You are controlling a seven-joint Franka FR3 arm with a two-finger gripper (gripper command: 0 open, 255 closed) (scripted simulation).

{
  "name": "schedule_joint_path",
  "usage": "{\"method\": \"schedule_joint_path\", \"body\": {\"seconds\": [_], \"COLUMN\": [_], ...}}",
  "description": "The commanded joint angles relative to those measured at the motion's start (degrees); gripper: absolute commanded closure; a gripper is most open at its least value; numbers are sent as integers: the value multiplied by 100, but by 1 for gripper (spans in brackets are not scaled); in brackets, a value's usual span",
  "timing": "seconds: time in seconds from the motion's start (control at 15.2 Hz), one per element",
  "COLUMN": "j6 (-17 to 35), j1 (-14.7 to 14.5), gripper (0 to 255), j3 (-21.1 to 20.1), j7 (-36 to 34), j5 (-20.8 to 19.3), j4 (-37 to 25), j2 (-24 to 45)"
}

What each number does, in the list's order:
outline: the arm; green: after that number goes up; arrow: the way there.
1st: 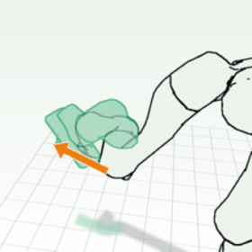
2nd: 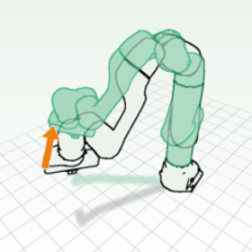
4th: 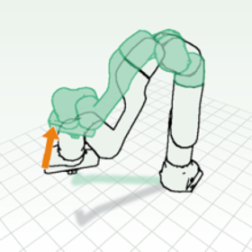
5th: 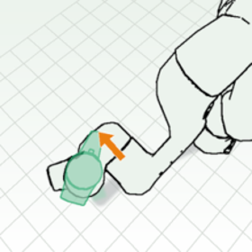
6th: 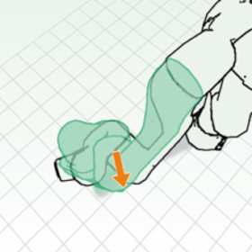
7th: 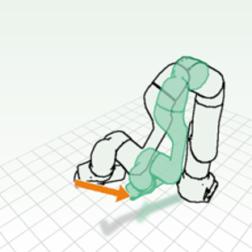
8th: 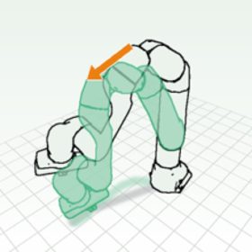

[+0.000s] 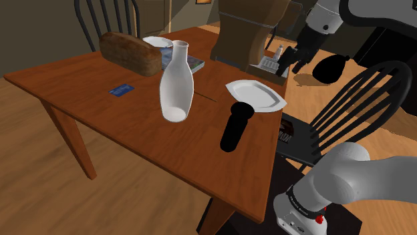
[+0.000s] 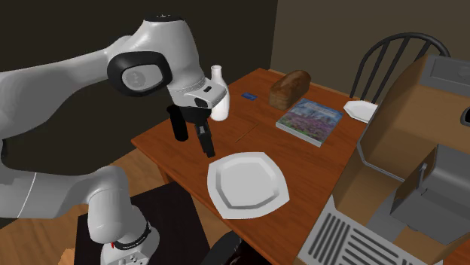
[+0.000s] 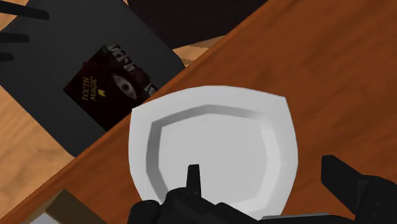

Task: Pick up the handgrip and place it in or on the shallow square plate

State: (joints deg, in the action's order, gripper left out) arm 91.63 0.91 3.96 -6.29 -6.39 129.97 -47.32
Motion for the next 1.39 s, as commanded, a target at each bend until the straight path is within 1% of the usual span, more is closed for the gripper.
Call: {"method": "schedule_joint_path", "body": {"seconds": [0.0, 0.66, 1.32], "j6": [0, -347, -592], "j1": [0, -591, -1083], "gripper": [0, 0, 0], "j3": [0, -1041, -2042], "j7": [0, -692, -1405], "j5": [0, 794, 1485], "j4": [0, -392, -1188], "j2": [0, 493, 1343]}}
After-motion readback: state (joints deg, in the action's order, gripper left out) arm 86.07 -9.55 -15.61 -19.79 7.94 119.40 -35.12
